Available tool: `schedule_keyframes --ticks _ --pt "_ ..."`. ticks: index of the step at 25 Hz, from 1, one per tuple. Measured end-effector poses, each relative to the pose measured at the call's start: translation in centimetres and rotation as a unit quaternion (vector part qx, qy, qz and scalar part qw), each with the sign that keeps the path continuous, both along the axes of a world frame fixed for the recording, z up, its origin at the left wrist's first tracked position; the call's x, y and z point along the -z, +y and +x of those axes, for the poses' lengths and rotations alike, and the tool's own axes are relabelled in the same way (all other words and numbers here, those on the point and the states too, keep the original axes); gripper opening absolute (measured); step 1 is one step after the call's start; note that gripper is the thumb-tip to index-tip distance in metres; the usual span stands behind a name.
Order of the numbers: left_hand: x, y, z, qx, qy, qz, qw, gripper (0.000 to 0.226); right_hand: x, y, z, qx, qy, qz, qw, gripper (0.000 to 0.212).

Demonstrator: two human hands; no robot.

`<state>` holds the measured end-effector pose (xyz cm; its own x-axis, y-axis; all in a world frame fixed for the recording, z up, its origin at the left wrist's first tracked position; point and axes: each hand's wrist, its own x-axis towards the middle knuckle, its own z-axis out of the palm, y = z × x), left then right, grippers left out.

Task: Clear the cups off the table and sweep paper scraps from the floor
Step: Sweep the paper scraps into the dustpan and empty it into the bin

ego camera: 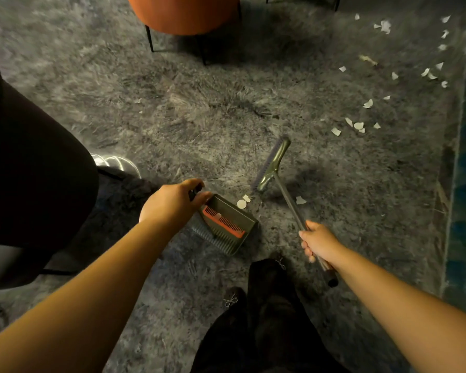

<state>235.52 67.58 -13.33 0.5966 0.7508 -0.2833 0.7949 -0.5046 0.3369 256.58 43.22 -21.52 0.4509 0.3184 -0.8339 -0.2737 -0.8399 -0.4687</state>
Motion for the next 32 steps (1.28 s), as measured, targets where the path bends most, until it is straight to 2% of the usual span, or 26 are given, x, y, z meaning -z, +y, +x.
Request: schedule_keyframes --ticks 5,9,12,18,24,26,29,32 --pt "-0.4 1.1 2.8 0.015 0.002 0.011 1.0 0.043 3.1 3.4 3.3 -0.036 0.013 -0.016 0.999 0.03" --pt "-0.6 1.2 4.0 0.022 -0.001 0.02 1.0 0.043 5.0 4.3 1.7 -0.067 0.094 -0.047 0.992 0.027" --pt "-0.8 1.1 3.8 0.013 -0.005 0.018 1.0 0.046 4.4 3.4 -0.5 -0.114 0.11 -0.054 0.986 0.05" --pt "-0.6 -0.1 2.9 0.004 -0.01 0.017 1.0 0.047 2.3 1.4 -0.7 -0.116 0.055 -0.036 0.991 0.058" --pt "-0.4 -1.1 1.7 0.004 -0.01 0.012 1.0 0.049 3.2 1.8 1.1 -0.202 -0.064 -0.087 0.973 0.054" --pt "-0.3 -1.5 1.3 0.006 -0.013 0.009 1.0 0.05 4.3 2.9 1.4 -0.183 -0.03 -0.078 0.979 0.045" --pt "-0.2 -1.8 0.4 0.004 -0.025 0.011 1.0 0.05 5.4 4.6 1.5 -0.046 0.124 -0.091 0.987 0.013" --pt "0.0 -2.0 -0.3 -0.002 -0.033 0.02 0.999 0.047 5.7 5.6 0.4 -0.028 0.188 -0.106 0.976 0.014"
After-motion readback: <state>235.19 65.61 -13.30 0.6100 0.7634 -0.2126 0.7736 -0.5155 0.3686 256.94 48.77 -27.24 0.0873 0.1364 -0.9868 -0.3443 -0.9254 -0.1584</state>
